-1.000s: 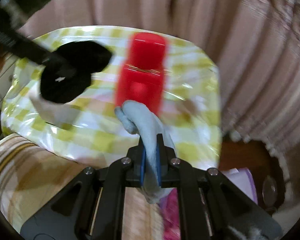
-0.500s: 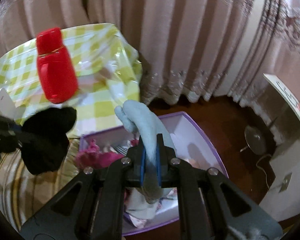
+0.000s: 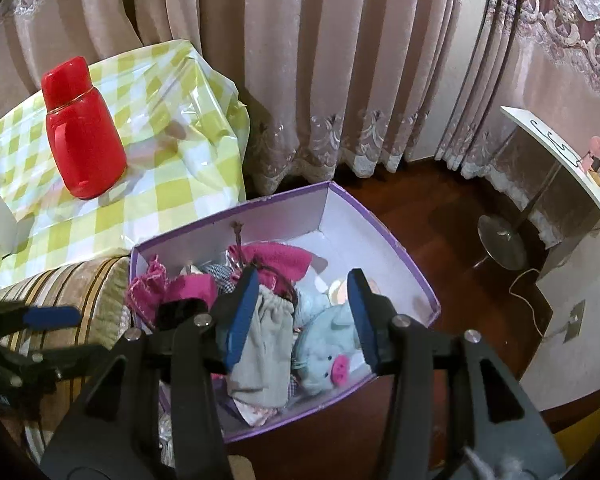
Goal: Organize soft objects
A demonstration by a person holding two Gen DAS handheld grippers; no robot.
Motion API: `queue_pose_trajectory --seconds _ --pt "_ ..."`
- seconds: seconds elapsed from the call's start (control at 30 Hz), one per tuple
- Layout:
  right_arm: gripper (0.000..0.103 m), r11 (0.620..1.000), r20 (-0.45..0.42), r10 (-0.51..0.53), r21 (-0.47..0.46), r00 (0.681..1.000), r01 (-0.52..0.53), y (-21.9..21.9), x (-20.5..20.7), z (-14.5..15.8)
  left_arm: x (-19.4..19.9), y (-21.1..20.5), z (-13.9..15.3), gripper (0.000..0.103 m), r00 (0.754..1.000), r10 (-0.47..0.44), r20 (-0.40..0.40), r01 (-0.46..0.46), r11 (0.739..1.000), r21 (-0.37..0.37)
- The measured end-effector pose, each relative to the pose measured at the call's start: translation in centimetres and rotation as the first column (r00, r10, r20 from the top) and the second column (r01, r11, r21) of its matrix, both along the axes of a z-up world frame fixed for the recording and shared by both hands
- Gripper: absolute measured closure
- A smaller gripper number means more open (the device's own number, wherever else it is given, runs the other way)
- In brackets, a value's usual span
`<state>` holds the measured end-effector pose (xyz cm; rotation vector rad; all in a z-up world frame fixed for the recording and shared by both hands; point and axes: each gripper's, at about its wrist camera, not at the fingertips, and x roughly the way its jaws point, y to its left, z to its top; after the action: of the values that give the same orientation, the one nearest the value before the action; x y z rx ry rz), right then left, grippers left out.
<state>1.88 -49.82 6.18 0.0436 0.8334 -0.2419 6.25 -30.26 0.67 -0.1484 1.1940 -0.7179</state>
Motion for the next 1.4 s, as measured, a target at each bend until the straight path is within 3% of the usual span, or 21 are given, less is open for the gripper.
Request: queue_pose_trajectory --seconds 0.1,0.4,1.4 --pt "0.052 1.000 -0.005 -0.006 0.002 1.000 0.006 0.0 -0.6 -0.3 -0.9 0.3 0.0 0.016 1.000 0.011 0.025 -0.011 1.000 -0.012" --pt "0.052 1.000 -0.029 -0.027 0.012 0.999 0.028 -0.5 -1.7 -1.1 -1.3 -1.4 -0.5 0.007 0.999 -0.004 0.039 0.001 0.998 0.064" --pt "0.051 1.000 -0.037 -0.023 0.017 0.999 0.023 -0.7 -1.7 -1.2 -1.3 -1.1 -0.3 0.003 0.999 0.005 0.040 -0.005 1.000 0.024"
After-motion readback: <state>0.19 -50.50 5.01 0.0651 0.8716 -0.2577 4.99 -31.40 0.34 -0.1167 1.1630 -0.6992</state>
